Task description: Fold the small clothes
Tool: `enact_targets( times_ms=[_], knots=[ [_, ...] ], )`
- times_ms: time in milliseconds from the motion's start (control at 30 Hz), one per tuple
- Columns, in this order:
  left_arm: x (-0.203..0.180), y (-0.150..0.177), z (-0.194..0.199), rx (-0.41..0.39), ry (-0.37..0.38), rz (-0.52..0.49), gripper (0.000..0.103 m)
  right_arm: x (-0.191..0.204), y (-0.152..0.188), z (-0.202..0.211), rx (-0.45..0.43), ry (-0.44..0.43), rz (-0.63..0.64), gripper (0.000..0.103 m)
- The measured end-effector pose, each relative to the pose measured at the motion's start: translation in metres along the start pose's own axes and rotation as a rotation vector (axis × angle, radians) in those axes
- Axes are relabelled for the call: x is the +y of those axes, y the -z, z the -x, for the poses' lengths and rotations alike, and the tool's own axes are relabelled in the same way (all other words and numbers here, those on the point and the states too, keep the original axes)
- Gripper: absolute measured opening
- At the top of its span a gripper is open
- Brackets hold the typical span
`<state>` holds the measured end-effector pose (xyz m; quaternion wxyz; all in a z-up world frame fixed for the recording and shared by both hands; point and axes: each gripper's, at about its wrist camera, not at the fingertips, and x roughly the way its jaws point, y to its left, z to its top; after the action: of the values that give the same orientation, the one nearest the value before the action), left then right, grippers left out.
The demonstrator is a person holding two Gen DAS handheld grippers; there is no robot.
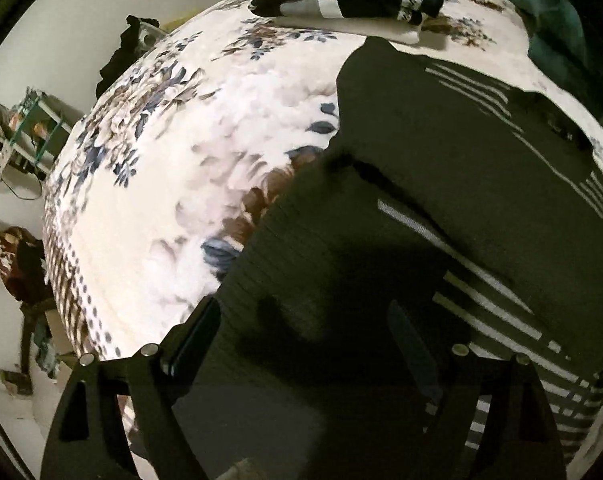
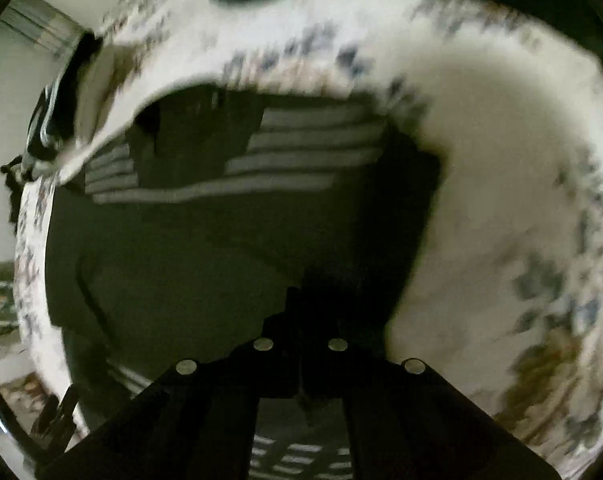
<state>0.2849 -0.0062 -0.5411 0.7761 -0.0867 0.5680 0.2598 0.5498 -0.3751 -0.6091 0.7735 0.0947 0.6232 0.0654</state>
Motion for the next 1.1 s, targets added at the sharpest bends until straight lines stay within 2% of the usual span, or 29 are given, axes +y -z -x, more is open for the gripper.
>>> enact_targets(
  times_ms=[67,133,200,233,267,333,400,467,533,567,600,667,800,867,1000,1067,1100],
  knots=[
    [0.004,-0.002,-0.003,0.005,0.026,0.009,0.086,-0.009,-0.009,0.011,-0.017,0.000,-0.037,0.000],
    [0.009,-0.002,-0.006,0.010,0.038,0.009,0.086,-0.016,-0.016,0.004,0.076,-0.108,-0.081,0.001],
    [0.014,-0.002,-0.007,0.010,0.039,0.008,0.086,-0.013,-0.019,-0.008,0.156,-0.248,-0.113,0.009],
    [0.018,-0.002,-0.008,0.008,0.036,0.007,0.086,-0.013,-0.018,-0.010,0.170,-0.262,-0.109,0.023],
    [0.020,-0.003,-0.009,0.005,0.028,0.003,0.086,-0.009,-0.017,-0.015,0.178,-0.241,-0.095,0.038],
    [0.025,-0.004,-0.013,-0.003,0.004,-0.017,0.086,-0.001,-0.017,-0.023,0.174,-0.180,-0.057,0.040],
    [0.026,-0.007,-0.025,0.002,-0.028,-0.050,0.086,0.010,-0.014,-0.036,0.181,-0.098,0.009,0.040],
    [0.028,-0.010,-0.039,0.026,-0.036,-0.058,0.086,0.023,-0.008,-0.058,0.230,0.029,0.099,0.040],
    [0.031,-0.014,-0.049,0.048,-0.022,-0.044,0.086,0.030,-0.001,-0.070,0.252,0.064,0.142,0.037],
    [0.033,-0.016,-0.051,0.047,-0.016,-0.040,0.086,0.035,0.003,-0.071,0.243,0.078,0.166,0.010],
    [0.033,-0.018,-0.051,0.042,-0.012,-0.039,0.086,0.038,0.005,-0.071,0.236,0.093,0.182,0.003],
    [0.034,-0.022,-0.047,0.027,-0.004,-0.041,0.086,0.044,0.008,-0.058,0.173,0.130,0.196,0.003],
    [0.038,-0.032,-0.039,0.007,0.034,-0.025,0.086,0.042,-0.003,-0.018,0.050,0.149,0.147,0.002],
    [0.040,-0.039,-0.036,-0.005,0.048,-0.016,0.086,0.035,-0.009,-0.018,0.052,0.171,0.129,0.002],
    [0.044,-0.056,-0.038,-0.022,0.057,-0.001,0.086,0.025,-0.020,-0.031,0.058,0.273,0.112,0.002],
    [0.048,-0.065,-0.039,-0.031,0.059,0.019,0.086,0.023,-0.022,-0.038,0.106,0.245,0.098,0.003],
    [0.050,-0.069,-0.039,-0.037,0.067,0.028,0.086,0.017,-0.022,-0.047,0.180,0.206,0.060,0.003]
  ],
)
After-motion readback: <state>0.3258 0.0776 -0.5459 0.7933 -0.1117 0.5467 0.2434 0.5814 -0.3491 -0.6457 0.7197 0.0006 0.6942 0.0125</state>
